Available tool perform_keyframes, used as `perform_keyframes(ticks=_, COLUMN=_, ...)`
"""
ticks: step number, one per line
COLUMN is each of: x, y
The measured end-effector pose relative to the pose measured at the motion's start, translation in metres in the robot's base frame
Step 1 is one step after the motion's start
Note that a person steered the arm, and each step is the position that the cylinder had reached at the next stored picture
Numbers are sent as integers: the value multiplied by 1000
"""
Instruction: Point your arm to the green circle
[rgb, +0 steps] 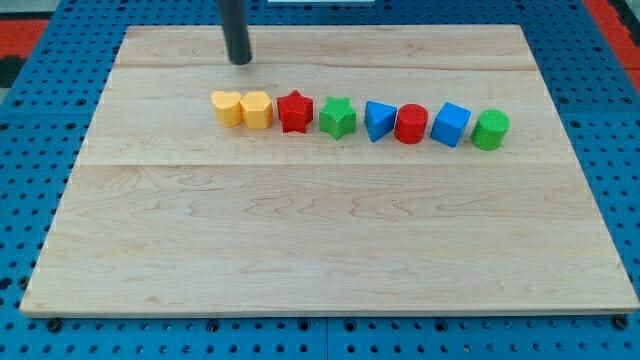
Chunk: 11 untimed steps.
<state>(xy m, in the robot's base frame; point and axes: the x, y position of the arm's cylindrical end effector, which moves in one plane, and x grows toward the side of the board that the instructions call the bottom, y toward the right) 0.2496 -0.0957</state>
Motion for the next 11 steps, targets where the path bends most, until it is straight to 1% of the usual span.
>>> perform_keyframes(ticks=2, x=-3, y=169)
perform_keyframes(ticks=3, x=1, y=213)
perform_keyframes(ticks=4, x=-5, y=211)
perform_keyframes(ticks=5, x=41, y=223)
perform_keyframes(ticks=6, x=72, y=324)
perform_keyframes(ticks=7, x=78, y=359)
perform_keyframes(ticks=8, x=135, y=374)
perform_keyframes(ticks=9, x=138, y=365)
perform_keyframes(ticks=10, x=138, y=306)
perform_keyframes(ticks=11, x=138, y=291)
